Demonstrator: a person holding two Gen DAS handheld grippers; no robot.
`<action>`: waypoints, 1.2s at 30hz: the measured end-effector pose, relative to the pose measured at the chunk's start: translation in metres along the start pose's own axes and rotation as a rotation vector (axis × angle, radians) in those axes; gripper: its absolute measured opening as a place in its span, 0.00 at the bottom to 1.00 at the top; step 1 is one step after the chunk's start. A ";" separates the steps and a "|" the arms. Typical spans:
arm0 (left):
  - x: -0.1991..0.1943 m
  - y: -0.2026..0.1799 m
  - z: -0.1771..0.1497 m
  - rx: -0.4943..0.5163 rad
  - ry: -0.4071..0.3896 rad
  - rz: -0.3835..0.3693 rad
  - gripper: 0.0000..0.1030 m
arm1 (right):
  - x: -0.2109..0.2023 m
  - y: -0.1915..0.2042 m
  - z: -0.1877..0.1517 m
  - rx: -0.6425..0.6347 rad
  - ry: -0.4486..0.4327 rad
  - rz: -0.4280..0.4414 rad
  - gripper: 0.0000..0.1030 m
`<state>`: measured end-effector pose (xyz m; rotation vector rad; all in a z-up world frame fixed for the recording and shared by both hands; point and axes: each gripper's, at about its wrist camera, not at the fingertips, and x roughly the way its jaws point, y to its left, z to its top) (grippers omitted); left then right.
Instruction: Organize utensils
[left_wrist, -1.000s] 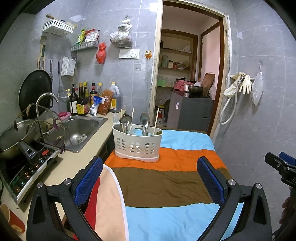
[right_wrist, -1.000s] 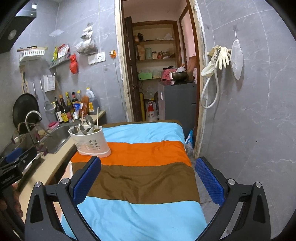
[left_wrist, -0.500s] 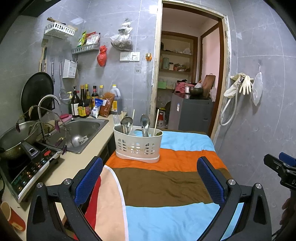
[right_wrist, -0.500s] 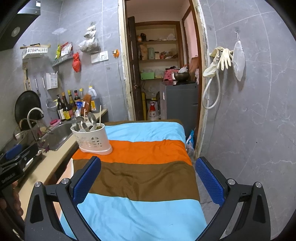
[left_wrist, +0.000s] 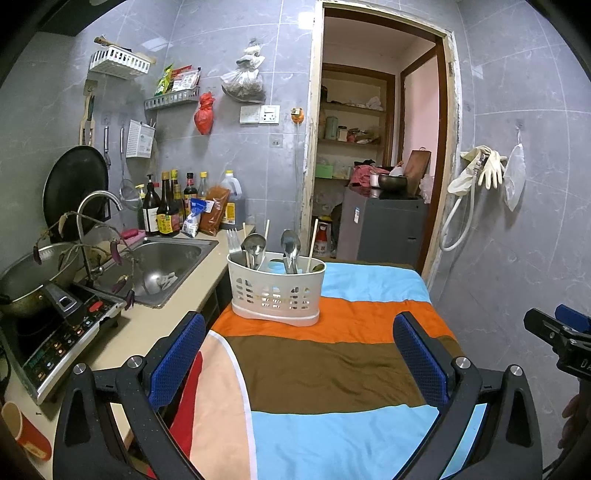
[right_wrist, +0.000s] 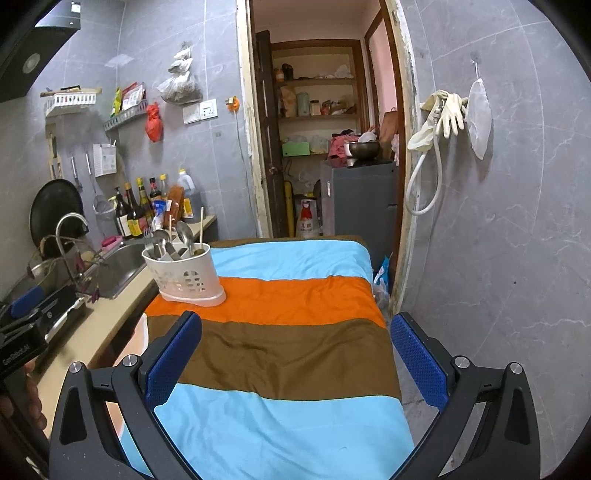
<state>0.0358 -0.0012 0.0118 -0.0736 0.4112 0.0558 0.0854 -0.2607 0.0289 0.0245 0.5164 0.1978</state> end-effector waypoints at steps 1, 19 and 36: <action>0.000 0.000 0.000 -0.001 0.000 0.000 0.97 | 0.000 0.000 0.000 0.000 0.000 -0.001 1.00; 0.000 -0.001 0.000 -0.003 -0.001 0.000 0.97 | 0.001 -0.001 0.000 -0.002 -0.001 -0.002 1.00; 0.000 -0.002 0.000 -0.003 -0.001 -0.002 0.97 | 0.003 -0.003 0.001 0.001 0.000 0.001 1.00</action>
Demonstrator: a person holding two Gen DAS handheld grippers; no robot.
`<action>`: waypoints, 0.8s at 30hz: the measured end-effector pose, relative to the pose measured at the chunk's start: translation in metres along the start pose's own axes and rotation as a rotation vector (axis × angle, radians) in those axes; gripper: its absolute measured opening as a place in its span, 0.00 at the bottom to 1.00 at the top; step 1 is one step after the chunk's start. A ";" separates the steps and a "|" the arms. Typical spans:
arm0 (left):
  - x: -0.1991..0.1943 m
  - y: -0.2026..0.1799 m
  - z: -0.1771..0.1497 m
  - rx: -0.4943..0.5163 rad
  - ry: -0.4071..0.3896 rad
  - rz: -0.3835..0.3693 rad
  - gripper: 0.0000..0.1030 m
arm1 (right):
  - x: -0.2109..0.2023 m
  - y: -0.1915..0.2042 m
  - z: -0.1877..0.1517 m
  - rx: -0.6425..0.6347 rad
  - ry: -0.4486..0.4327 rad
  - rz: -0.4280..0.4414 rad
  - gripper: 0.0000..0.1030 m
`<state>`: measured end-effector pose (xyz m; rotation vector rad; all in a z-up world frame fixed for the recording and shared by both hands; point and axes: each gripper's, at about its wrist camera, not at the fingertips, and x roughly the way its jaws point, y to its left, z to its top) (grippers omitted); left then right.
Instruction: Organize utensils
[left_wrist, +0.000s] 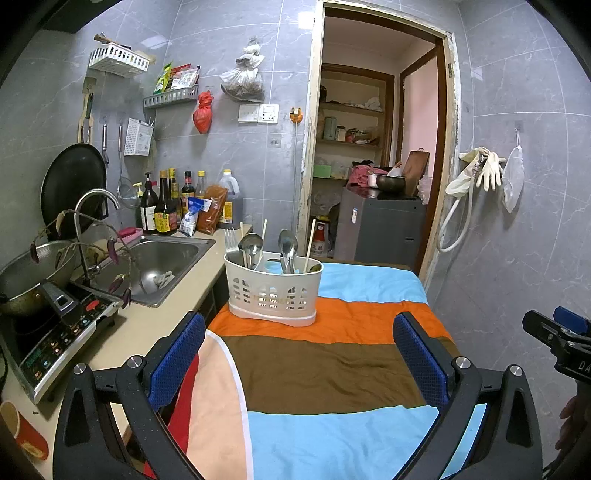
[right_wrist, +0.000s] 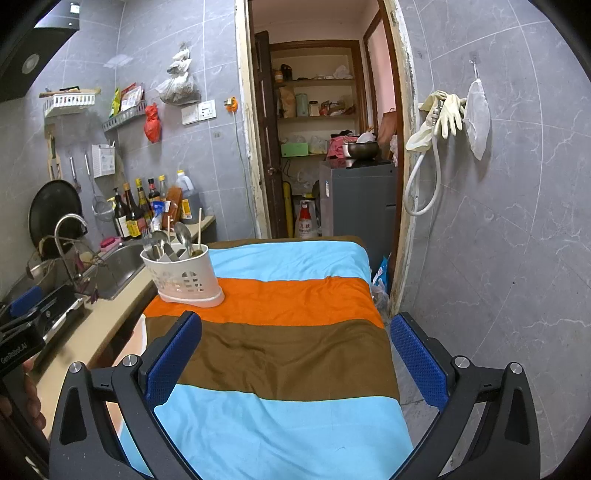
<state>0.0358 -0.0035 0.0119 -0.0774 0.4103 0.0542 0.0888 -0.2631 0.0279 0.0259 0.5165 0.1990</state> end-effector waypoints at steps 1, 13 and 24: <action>0.000 0.000 0.000 0.000 0.000 0.000 0.97 | 0.000 0.000 0.000 0.000 0.000 -0.001 1.00; 0.000 0.000 0.000 0.000 0.000 0.001 0.97 | 0.000 0.001 0.000 0.000 0.000 -0.001 1.00; 0.000 0.000 0.001 -0.001 0.001 0.000 0.97 | 0.000 0.002 -0.001 0.000 0.001 0.000 1.00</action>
